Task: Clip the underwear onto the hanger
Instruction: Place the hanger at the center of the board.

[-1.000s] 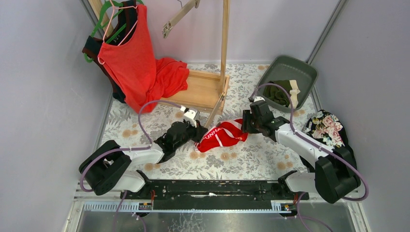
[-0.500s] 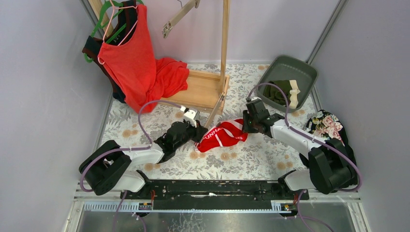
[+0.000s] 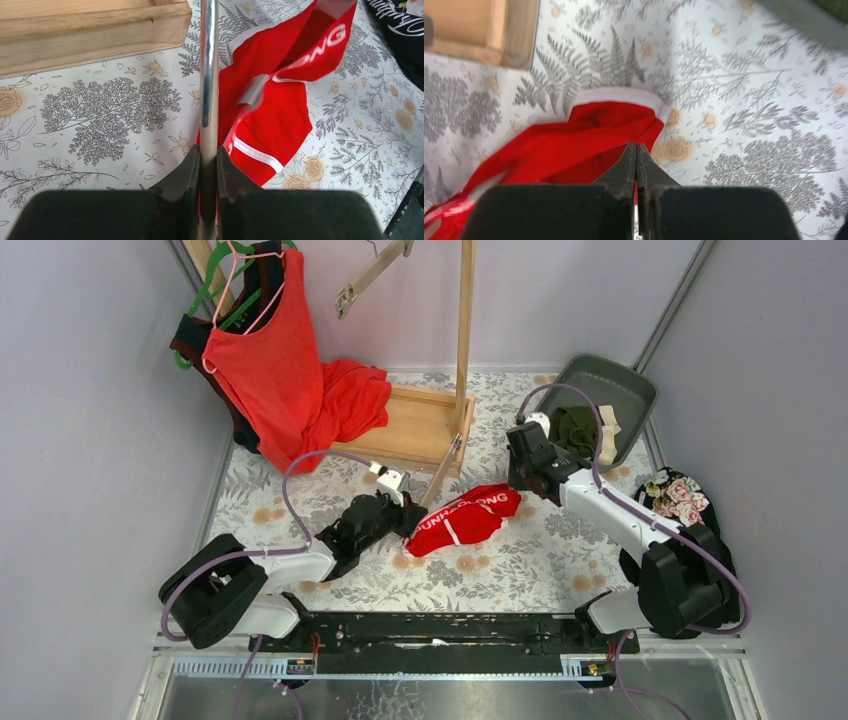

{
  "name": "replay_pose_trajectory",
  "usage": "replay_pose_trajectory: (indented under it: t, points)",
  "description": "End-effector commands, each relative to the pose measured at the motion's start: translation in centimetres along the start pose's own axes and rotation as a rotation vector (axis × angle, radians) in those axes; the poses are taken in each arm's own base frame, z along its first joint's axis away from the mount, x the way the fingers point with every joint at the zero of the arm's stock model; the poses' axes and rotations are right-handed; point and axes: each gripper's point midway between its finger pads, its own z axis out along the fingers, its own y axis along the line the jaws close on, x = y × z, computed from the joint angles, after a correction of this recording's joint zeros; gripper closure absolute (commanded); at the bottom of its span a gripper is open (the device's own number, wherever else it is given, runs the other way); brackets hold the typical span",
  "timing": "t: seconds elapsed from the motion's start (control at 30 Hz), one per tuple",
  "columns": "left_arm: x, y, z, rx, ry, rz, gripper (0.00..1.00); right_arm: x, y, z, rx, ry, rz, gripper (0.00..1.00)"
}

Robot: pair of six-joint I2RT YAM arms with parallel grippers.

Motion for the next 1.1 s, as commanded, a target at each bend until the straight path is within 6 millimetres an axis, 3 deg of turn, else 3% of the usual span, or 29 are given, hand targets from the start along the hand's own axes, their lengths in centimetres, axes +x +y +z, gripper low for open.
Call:
replay_pose_trajectory:
  t: [0.0,0.2,0.6,0.8,1.07]
  points:
    - [-2.6,-0.7,-0.5,0.034,-0.106,0.013,1.00,-3.6,-1.9,-0.6,0.150,-0.095,-0.034,1.00]
    - [-2.7,-1.3,-1.0,0.068,-0.112,0.025,1.00,-6.9,-3.2,-0.4,0.206,-0.172,-0.042,1.00]
    - [-2.3,-3.9,-1.4,0.226,-0.084,0.081,1.00,-13.1,-1.3,0.3,0.086,-0.252,-0.090,1.00]
    - [-2.0,-5.5,-1.3,0.320,-0.056,0.101,1.00,-15.0,0.2,1.6,0.015,-0.270,-0.120,1.00]
    - [-0.8,-5.6,-1.1,0.333,-0.005,0.088,1.00,-16.1,1.4,2.8,-0.032,-0.268,-0.138,1.00]
